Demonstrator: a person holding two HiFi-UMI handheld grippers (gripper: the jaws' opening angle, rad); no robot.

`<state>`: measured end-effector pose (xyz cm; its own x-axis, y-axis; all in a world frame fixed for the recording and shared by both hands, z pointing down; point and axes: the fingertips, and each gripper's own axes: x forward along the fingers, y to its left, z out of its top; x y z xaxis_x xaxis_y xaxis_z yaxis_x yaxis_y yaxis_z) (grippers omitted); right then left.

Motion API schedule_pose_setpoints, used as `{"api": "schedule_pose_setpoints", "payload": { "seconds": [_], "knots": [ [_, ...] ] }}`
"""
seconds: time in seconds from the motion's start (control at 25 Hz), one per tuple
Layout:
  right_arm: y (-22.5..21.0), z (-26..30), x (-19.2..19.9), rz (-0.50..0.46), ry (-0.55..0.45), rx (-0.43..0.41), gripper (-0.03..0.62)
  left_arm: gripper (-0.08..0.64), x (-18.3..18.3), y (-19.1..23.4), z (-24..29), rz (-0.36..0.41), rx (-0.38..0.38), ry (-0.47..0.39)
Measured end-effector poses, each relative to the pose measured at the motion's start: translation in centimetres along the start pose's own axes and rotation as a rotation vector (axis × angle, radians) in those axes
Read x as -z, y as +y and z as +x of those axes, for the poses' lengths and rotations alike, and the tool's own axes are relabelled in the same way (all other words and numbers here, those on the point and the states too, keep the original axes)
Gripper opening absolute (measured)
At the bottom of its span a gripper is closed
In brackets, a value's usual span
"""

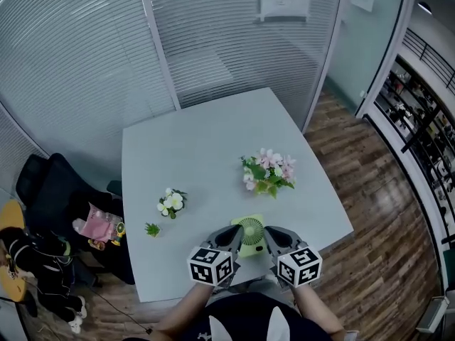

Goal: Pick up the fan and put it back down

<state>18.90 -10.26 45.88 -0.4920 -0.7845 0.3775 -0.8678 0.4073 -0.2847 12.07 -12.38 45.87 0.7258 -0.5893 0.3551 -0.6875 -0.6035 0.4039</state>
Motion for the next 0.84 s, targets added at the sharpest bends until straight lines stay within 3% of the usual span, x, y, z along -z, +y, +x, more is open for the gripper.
{"api": "schedule_pose_setpoints", "payload": {
  "seconds": [0.84],
  "knots": [
    [1.01,0.27,-0.53,-0.005,0.003,-0.034,0.003,0.029,0.35,0.41,-0.61,-0.03,-0.02,0.0]
  ]
}}
